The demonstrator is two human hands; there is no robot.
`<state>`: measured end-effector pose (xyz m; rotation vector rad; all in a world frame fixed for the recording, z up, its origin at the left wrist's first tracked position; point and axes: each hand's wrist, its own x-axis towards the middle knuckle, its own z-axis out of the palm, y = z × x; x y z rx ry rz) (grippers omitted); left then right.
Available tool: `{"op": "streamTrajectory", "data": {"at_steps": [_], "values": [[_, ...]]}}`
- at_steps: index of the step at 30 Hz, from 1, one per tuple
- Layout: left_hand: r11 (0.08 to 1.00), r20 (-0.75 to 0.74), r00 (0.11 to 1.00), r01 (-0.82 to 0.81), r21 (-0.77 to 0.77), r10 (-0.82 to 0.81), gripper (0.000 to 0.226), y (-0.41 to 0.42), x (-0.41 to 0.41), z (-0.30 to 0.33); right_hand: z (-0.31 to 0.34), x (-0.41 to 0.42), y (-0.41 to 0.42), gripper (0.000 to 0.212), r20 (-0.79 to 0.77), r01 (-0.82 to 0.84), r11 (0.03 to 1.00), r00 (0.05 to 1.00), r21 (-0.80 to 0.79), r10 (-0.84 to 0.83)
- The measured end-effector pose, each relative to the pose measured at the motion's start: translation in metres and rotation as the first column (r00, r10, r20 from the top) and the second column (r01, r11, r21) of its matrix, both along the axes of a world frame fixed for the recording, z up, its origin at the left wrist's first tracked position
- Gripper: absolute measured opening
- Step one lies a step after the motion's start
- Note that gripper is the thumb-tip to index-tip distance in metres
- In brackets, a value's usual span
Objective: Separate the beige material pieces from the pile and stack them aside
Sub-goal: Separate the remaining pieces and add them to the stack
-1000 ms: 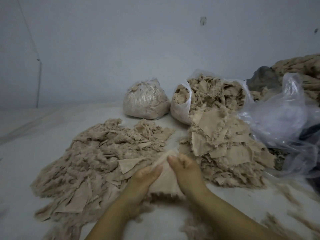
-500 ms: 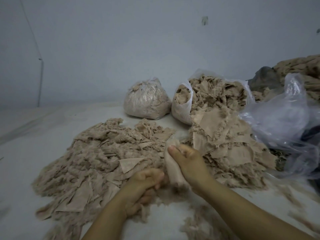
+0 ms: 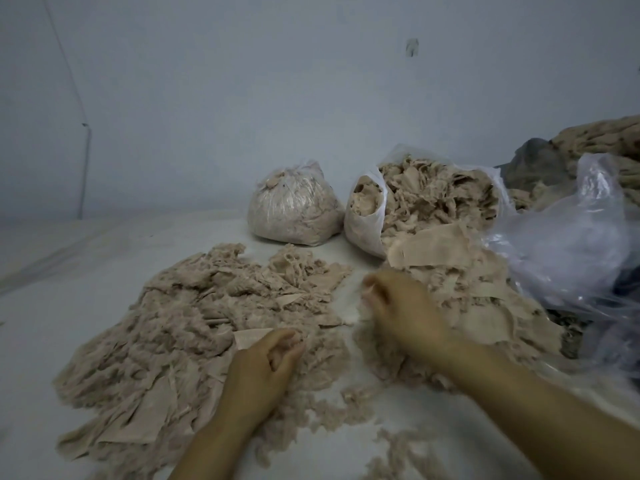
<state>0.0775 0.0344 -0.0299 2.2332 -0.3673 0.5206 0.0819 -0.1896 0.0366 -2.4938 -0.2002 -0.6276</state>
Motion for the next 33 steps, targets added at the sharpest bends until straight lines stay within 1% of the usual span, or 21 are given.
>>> {"op": "streamTrajectory", "data": {"at_steps": [2, 4, 6, 7, 8, 10, 12, 14, 15, 17, 19, 21, 22, 24, 26, 27, 28, 29, 31, 32, 33], "values": [[0.99, 0.01, 1.0, 0.004, 0.141, -0.006, 0.012, 0.003, 0.0, -0.004, -0.037, 0.001, 0.026, 0.03, -0.2, -0.126, 0.987, 0.974, -0.098, 0.104], [0.955, 0.084, 0.996, -0.035, 0.296, 0.01, 0.024, 0.007, 0.002, -0.008, -0.06, 0.006, 0.044, 0.045, -0.313, -0.102, 0.992, 0.947, -0.073, 0.074], [0.931, 0.176, 0.978, -0.161, 0.327, 0.108, 0.04, 0.009, 0.005, -0.013, -0.069, 0.011, 0.052, 0.056, -0.375, -0.02, 1.0, 0.927, -0.002, 0.017], [0.928, 0.173, 0.965, -0.24, 0.284, 0.197, 0.047, 0.011, 0.008, -0.012, -0.071, 0.012, 0.054, 0.057, -0.372, -0.001, 1.0, 0.928, -0.008, -0.002], [0.926, 0.11, 0.953, -0.302, 0.228, 0.284, 0.053, 0.014, 0.01, -0.011, -0.071, 0.012, 0.056, 0.055, -0.336, -0.002, 1.0, 0.942, -0.031, -0.009], [0.895, 0.003, 0.929, -0.358, 0.267, 0.371, 0.055, 0.02, 0.016, -0.012, -0.071, 0.01, 0.06, 0.039, -0.213, -0.054, 0.998, 0.976, -0.016, 0.05], [0.891, -0.013, 0.93, -0.348, 0.292, 0.368, 0.037, 0.024, 0.02, -0.013, -0.067, 0.005, 0.067, 0.02, -0.152, -0.14, 0.986, 0.976, 0.094, 0.153], [0.943, 0.031, 0.956, -0.294, 0.152, 0.293, 0.024, 0.023, 0.02, -0.008, -0.062, 0.0, 0.078, 0.018, -0.248, -0.154, 0.941, 0.94, 0.302, 0.234], [0.97, 0.059, 0.973, -0.229, 0.087, 0.224, 0.021, 0.02, 0.017, -0.004, -0.059, -0.002, 0.083, 0.027, -0.317, -0.12, 0.886, 0.906, 0.448, 0.282], [0.996, 0.18, 0.983, -0.049, 0.069, 0.036, 0.028, 0.01, 0.007, 0.007, -0.051, -0.005, 0.091, 0.044, -0.431, 0.063, 0.695, 0.824, 0.716, 0.368], [0.978, 0.256, 0.948, 0.155, 0.14, -0.187, 0.029, 0.0, -0.005, 0.01, -0.045, -0.008, 0.093, 0.037, -0.437, 0.208, 0.5, 0.807, 0.84, 0.397], [0.933, 0.257, 0.899, 0.322, 0.162, -0.355, 0.034, -0.003, -0.011, 0.003, -0.044, -0.01, 0.09, 0.024, -0.369, 0.241, 0.348, 0.853, 0.906, 0.369], [0.91, 0.247, 0.877, 0.392, 0.133, -0.413, 0.032, -0.003, -0.013, 0.002, -0.043, -0.011, 0.087, 0.021, -0.345, 0.24, 0.306, 0.869, 0.921, 0.354], [0.902, 0.269, 0.866, 0.43, 0.03, -0.422, 0.023, -0.003, -0.014, 0.005, -0.042, -0.017, 0.082, 0.016, -0.313, 0.174, 0.359, 0.872, 0.917, 0.376], [0.934, 0.267, 0.921, 0.329, -0.138, -0.285, 0.021, -0.004, -0.01, 0.009, -0.041, -0.026, 0.075, 0.009, -0.318, 0.035, 0.517, 0.823, 0.855, 0.471], [0.935, 0.184, 0.955, 0.271, -0.228, -0.232, 0.018, -0.005, -0.009, 0.011, -0.039, -0.031, 0.073, 0.003, -0.35, -0.029, 0.579, 0.771, 0.815, 0.532], [0.932, 0.056, 0.968, 0.25, -0.262, -0.244, 0.017, -0.007, -0.009, 0.01, -0.04, -0.034, 0.07, 0.014, -0.379, -0.076, 0.608, 0.72, 0.79, 0.582], [0.929, -0.061, 0.952, 0.276, -0.247, -0.299, 0.018, -0.008, -0.009, 0.008, -0.041, -0.036, 0.068, 0.024, -0.386, -0.101, 0.6, 0.679, 0.794, 0.625], [0.933, -0.127, 0.927, 0.337, -0.126, -0.352, 0.018, -0.011, -0.008, 0.001, -0.041, -0.04, 0.067, 0.03, -0.373, -0.098, 0.555, 0.644, 0.826, 0.669], [0.938, -0.121, 0.932, 0.332, -0.098, -0.342, 0.015, -0.012, -0.008, -0.002, -0.043, -0.042, 0.067, 0.029, -0.388, -0.081, 0.57, 0.653, 0.818, 0.65], [0.948, -0.121, 0.942, 0.299, -0.11, -0.312, 0.009, -0.013, -0.008, -0.002, -0.044, -0.043, 0.066, 0.029, -0.429, -0.063, 0.641, 0.693, 0.765, 0.579]]}}
